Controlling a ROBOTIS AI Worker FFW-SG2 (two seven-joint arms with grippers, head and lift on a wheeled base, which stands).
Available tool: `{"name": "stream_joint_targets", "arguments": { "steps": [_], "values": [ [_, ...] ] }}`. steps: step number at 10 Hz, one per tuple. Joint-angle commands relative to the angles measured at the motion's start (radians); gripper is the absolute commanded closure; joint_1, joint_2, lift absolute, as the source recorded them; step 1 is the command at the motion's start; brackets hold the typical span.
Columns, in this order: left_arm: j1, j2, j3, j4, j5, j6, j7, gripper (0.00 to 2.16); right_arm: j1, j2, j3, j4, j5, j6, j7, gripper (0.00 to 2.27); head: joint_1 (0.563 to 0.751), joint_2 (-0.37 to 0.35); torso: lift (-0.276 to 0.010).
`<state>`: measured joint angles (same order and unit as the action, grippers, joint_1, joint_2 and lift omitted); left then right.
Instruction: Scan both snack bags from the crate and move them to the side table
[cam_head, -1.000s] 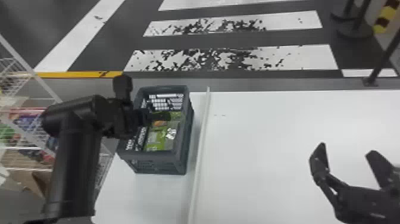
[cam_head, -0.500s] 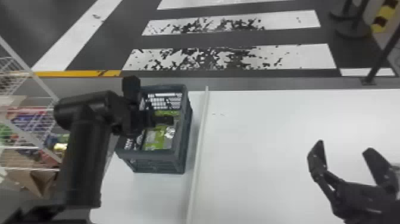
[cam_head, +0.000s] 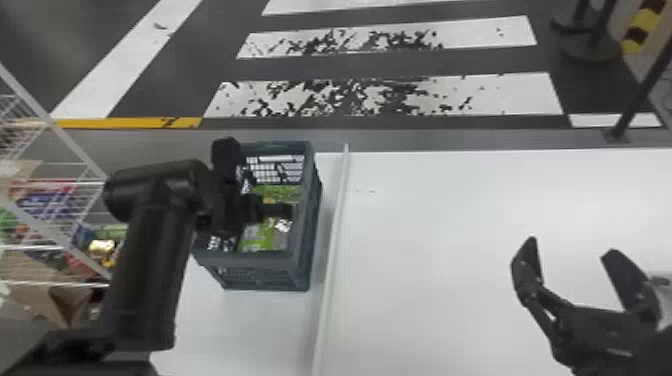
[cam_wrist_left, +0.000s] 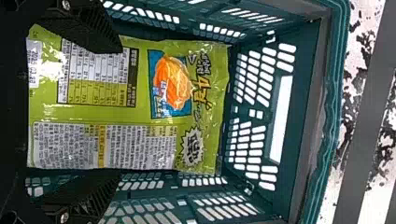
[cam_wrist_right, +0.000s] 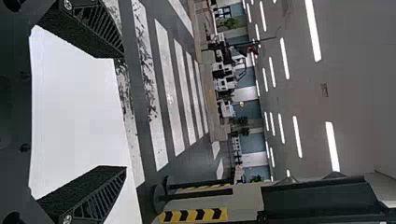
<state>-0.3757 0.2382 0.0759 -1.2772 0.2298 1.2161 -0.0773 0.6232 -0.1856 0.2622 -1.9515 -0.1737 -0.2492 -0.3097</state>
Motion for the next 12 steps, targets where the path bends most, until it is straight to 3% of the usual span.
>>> {"name": "stream_joint_targets", "arguments": {
  "steps": [1, 6, 9, 12],
  "values": [
    [-0.023, -0.002, -0.018, 0.039, -0.012, -0.023, -0.002, 0.08, -0.005, -0.005, 0.005, 0.011, -0.004, 0.000, -0.008, 0.07, 0.695, 0.190, -0.029],
    [-0.051, -0.039, -0.045, 0.110, -0.080, -0.054, -0.004, 0.08, -0.031, -0.026, 0.020, 0.046, -0.043, -0.018, -0.014, 0.07, 0.695, 0.183, -0.029],
    [-0.055, -0.042, -0.044, 0.144, -0.092, -0.072, -0.007, 0.09, -0.037, -0.034, 0.023, 0.049, -0.047, -0.024, -0.023, 0.07, 0.695, 0.170, -0.029],
    [-0.054, -0.040, -0.041, 0.183, -0.092, -0.112, -0.027, 0.34, -0.039, -0.037, 0.025, 0.054, -0.049, -0.024, -0.034, 0.07, 0.695, 0.170, -0.029]
  ]
}}
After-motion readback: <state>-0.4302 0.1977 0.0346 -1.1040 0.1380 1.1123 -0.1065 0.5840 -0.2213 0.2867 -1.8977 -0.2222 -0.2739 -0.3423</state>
